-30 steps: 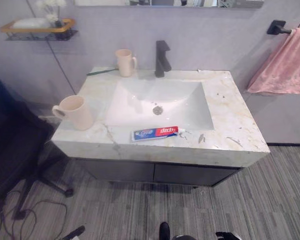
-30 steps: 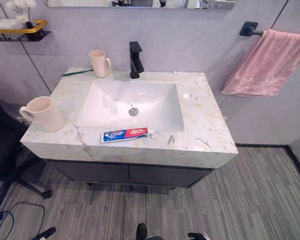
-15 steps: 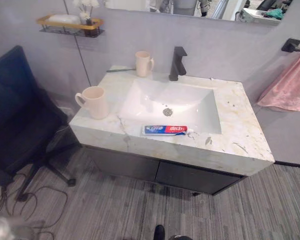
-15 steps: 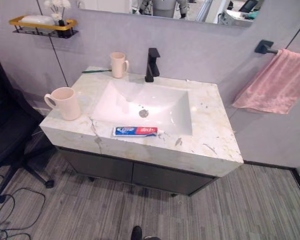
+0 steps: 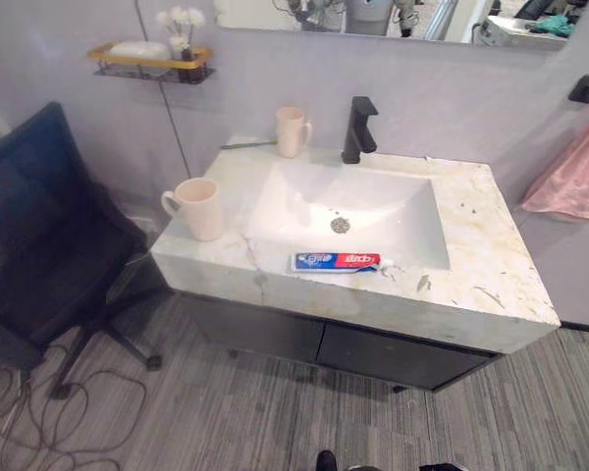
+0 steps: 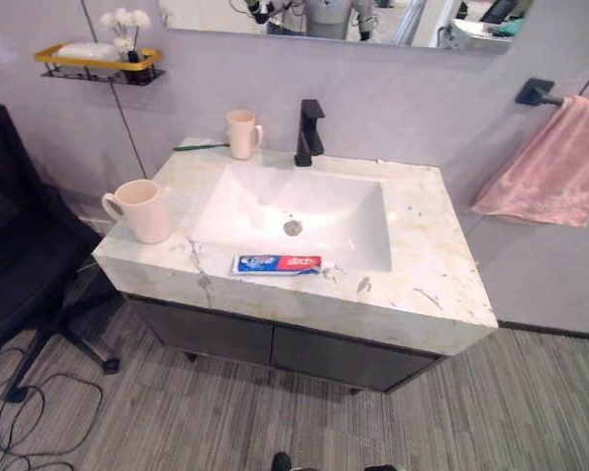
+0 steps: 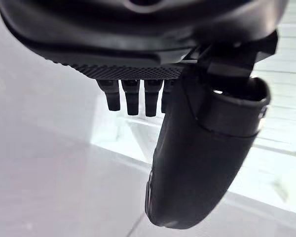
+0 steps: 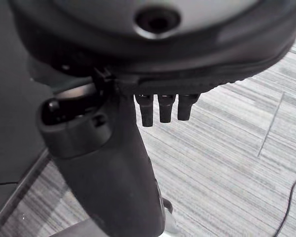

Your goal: Organize the bathroom.

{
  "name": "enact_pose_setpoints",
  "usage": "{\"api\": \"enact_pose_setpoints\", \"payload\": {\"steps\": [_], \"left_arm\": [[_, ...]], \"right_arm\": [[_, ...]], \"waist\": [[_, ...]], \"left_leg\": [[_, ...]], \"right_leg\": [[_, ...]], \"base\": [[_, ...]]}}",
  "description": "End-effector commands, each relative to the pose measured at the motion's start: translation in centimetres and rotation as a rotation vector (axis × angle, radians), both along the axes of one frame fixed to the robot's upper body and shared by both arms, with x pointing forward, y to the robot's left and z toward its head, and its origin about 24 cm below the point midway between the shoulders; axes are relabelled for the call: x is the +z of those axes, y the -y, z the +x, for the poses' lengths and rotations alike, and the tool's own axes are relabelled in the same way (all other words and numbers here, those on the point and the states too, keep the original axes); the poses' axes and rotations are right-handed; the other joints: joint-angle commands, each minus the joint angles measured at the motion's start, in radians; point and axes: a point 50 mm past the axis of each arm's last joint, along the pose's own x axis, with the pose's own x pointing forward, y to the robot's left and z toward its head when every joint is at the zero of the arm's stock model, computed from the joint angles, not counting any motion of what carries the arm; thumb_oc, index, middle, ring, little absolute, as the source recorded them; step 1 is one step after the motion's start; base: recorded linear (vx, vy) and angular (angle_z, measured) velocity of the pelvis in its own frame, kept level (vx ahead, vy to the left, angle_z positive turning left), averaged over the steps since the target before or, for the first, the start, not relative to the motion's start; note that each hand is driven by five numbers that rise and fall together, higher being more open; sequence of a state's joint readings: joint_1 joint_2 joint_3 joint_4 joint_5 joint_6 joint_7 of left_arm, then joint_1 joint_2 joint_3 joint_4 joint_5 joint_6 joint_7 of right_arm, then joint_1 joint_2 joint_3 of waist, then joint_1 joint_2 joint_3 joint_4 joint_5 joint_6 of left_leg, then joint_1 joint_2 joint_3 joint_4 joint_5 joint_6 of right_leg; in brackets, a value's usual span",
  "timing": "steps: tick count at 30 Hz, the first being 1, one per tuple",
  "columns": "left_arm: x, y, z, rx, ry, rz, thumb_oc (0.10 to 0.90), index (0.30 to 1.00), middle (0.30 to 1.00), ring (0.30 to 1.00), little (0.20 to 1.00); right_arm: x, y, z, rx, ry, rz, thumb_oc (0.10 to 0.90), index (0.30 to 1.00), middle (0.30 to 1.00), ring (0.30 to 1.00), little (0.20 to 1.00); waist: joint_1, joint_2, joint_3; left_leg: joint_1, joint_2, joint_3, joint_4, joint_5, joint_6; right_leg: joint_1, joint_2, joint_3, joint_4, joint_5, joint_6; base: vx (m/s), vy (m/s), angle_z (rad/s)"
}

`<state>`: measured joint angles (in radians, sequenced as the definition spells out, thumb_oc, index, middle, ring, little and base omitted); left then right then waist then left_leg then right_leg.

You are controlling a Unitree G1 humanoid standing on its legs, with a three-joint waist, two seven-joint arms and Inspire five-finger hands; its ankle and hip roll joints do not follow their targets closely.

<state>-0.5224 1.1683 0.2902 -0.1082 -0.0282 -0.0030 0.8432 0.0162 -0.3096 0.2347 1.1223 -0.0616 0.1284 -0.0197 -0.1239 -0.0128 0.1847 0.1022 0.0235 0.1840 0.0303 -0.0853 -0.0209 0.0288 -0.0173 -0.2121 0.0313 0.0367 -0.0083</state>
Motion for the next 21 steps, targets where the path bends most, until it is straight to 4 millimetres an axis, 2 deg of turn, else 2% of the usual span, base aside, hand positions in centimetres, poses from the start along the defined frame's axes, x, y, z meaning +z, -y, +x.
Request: {"api": "enact_pose_setpoints", "payload": {"steps": [1, 3, 8, 16, 21], "left_arm": [[2.3, 0.9, 0.4, 0.086, -0.177, 0.194, 0.800, 0.900, 0.900, 0.900, 0.900], [3.2, 1.4, 2.3, 0.104, -0.365, 0.264, 0.800, 0.900, 0.900, 0.900, 0.900], [3.8, 3.3, 4.8, 0.054, -0.609, 0.403, 0.800, 0.900, 0.900, 0.900, 0.900], [3.7, 7.5, 7.9, -0.031, -0.851, 0.566, 0.800, 0.900, 0.900, 0.900, 0.900], [3.3, 8.7, 9.1, -0.023, -0.960, 0.640, 0.800, 0.900, 0.900, 0.900, 0.900]], "right_arm": [[0.5, 3.0, -1.3, -0.056, -0.109, -0.084, 0.800, 0.900, 0.900, 0.900, 0.900], [0.6, 3.6, -1.7, -0.080, -0.174, -0.108, 0.800, 0.900, 0.900, 0.900, 0.900], [0.7, 3.8, -1.5, -0.090, -0.201, -0.105, 0.800, 0.900, 0.900, 0.900, 0.900], [0.4, 3.4, -2.3, -0.093, -0.247, -0.093, 0.800, 0.900, 0.900, 0.900, 0.900], [0.2, 3.2, -3.0, -0.084, -0.272, -0.090, 0.800, 0.900, 0.900, 0.900, 0.900]], "waist": [[-0.026, 0.032, -0.101], [-0.030, 0.050, -0.104], [-0.029, 0.058, -0.105], [-0.033, 0.041, -0.111], [-0.046, 0.039, -0.109]], "left_leg": [[-0.018, 0.012, 0.052, 0.078, -0.026, 0.006], [-0.011, 0.007, 0.058, 0.075, -0.028, 0.012], [-0.019, 0.004, 0.068, 0.090, -0.032, 0.017], [-0.034, 0.000, 0.076, 0.098, -0.031, 0.023], [-0.041, -0.004, 0.080, 0.102, -0.032, 0.028]], "right_leg": [[0.002, -0.010, 0.075, 0.024, -0.055, 0.146], [0.004, -0.013, 0.079, 0.025, -0.050, 0.157], [-0.002, -0.016, 0.089, 0.030, -0.043, 0.169], [-0.014, -0.013, 0.105, 0.026, -0.028, 0.186], [-0.023, -0.013, 0.113, 0.027, -0.022, 0.192]], "base": [[-0.01, 0.023, -0.05], [-0.01, 0.036, -0.08], [-0.01, 0.023, -0.08], [0.00, 0.002, -0.05], [0.00, -0.001, -0.01]]}}
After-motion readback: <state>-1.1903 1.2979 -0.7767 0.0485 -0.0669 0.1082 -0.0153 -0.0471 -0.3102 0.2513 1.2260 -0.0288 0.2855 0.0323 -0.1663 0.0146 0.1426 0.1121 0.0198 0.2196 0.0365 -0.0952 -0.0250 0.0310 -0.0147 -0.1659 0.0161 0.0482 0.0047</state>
